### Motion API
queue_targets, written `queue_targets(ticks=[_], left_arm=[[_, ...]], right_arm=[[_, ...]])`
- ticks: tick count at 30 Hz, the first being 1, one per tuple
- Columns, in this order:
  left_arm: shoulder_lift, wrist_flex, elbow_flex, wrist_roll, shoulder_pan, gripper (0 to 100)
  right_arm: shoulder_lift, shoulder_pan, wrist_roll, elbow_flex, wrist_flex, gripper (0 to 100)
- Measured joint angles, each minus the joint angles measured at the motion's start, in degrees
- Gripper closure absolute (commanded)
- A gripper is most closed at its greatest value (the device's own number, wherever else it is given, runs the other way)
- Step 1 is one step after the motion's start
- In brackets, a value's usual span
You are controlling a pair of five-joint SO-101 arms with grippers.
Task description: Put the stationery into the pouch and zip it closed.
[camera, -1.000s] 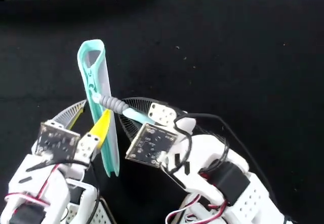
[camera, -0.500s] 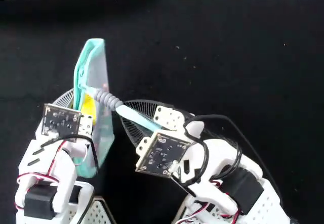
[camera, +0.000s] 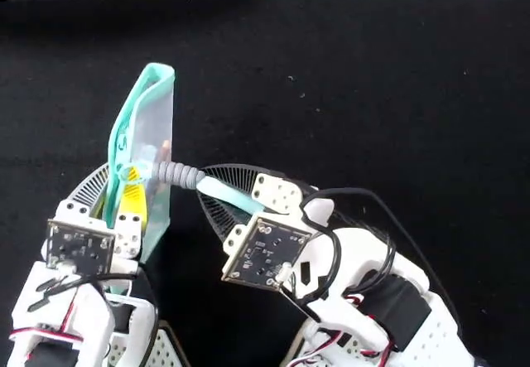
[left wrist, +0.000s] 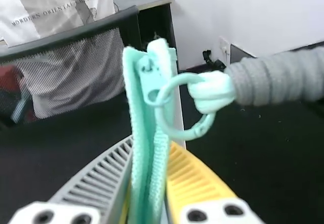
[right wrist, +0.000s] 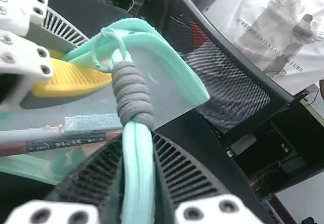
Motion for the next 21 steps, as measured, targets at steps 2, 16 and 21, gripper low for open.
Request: queue_targets(ticks=[2, 16, 21], left_arm=[[0.18, 0.0, 1.76, -0.18, 0.0, 97], [-0.09, -7.03, 11.16, -3.78, 4.22, 97], [0.09, -6.51, 11.16, -5.54, 9.58, 97]], right_arm=[[0.0, 0.0, 0.0, 0.0, 0.18, 98.6], [-0.26, 0.26, 0.0, 0.09, 13.19, 78.3], [-5.36, 0.26, -0.09, 0.09, 13.71, 81.9]])
